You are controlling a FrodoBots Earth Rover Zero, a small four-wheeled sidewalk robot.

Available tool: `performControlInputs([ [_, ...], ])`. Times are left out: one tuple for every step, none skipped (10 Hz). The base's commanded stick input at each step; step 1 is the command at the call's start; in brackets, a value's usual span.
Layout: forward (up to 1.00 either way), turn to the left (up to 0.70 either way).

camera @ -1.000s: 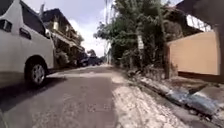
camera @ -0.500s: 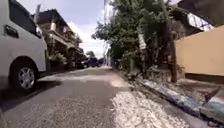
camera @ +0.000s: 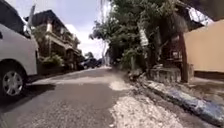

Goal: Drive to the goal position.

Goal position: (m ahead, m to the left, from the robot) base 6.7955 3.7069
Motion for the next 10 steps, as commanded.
performControlInputs([
  [0.7,0.01],
  [0.7,0.01],
  [0.7,0.01],
  [0.7,0.36],
  [0.7,0.36],
  [0.7,0.3],
  [0.7,0.02],
  [0.7,0.01],
  [0.7,0.01],
  [0.7,0.01],
])
